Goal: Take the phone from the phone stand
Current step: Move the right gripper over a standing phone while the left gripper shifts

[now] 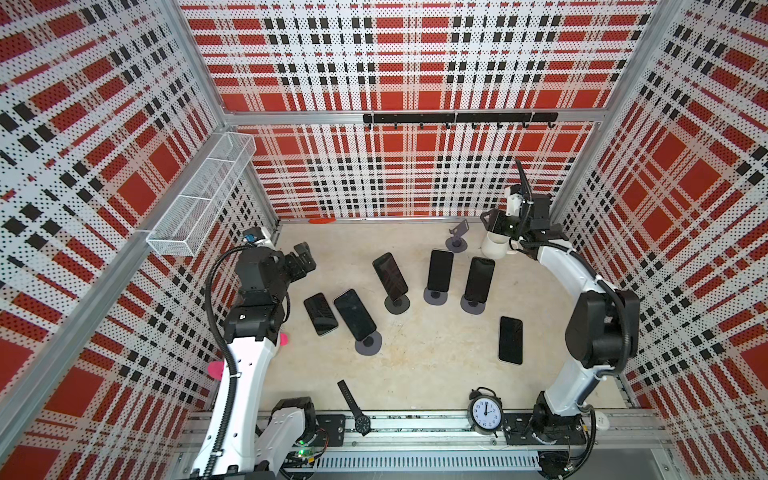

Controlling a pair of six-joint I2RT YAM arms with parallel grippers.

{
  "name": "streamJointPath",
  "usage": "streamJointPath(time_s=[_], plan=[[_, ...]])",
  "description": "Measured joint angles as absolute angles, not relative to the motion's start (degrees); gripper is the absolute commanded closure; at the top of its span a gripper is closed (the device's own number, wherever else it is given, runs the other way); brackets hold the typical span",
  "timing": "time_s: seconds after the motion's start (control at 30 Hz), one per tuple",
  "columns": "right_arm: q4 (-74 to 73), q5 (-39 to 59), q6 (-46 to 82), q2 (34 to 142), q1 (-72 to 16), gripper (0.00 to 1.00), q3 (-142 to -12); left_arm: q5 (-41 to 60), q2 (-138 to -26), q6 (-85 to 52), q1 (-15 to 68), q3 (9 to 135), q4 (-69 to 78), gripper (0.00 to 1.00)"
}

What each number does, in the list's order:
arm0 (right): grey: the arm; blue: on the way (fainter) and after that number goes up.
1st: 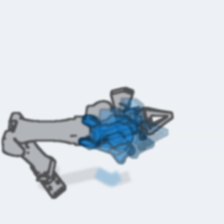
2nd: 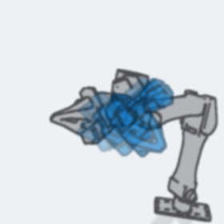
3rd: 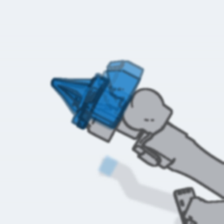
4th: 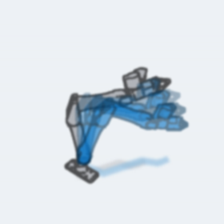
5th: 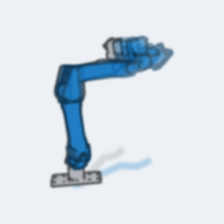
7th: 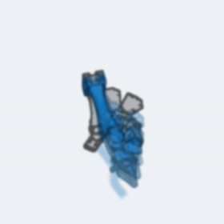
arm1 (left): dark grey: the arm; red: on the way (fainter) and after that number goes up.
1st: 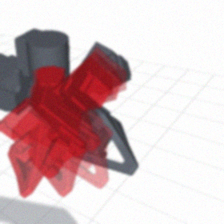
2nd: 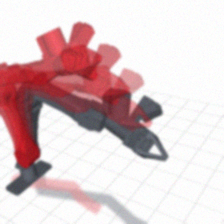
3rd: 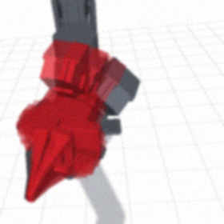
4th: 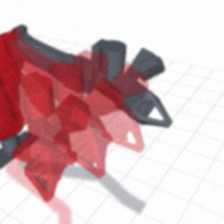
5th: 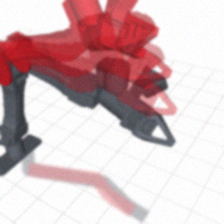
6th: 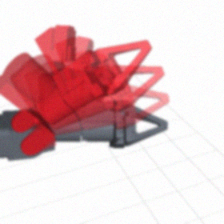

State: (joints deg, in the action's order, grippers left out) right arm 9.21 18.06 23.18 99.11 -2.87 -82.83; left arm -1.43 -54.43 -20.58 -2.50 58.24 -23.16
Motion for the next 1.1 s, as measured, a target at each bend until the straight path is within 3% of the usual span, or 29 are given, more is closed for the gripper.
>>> streamJointPath(time_s=[0.13,0.2,0.23,0.27,0.57,0.9,1.1], plan=[[8.3,12.2,23.4,91.9,-3.1,0.4,-76.6,-5.9,-55.6,-22.9,4.6,58.2,-21.0,0.02],[8.7,8.4,23.4,88.8,-3.8,0.21,-74.8,-9.6,-56.3,-24.0,10.3,58.1,-19.2,0.02],[9.2,5.7,23.2,87.7,-4.3,0.04,-74.3,-11.5,-56.5,-24.3,13.1,57.9,-18.1,0.02],[10.4,2.6,23.1,86.5,-5.0,0.0,-74.1,-13.9,-57.0,-24.7,16.5,57.7,-17.1,0.02],[15.7,-25.4,20.7,76.9,-15.6,0.0,-66.3,-32.5,-66.3,-25.7,34.7,57.6,-11.3,0.02],[24.5,-30.5,30.4,71.8,-19.2,0.0,-68.0,-42.7,-69.1,-24.2,36.1,57.6,-5.3,0.02],[32.4,-31.0,39.7,79.5,-23.0,0.0,-73.9,-42.2,-68.9,-23.1,32.4,56.8,-2.1,0.02]])
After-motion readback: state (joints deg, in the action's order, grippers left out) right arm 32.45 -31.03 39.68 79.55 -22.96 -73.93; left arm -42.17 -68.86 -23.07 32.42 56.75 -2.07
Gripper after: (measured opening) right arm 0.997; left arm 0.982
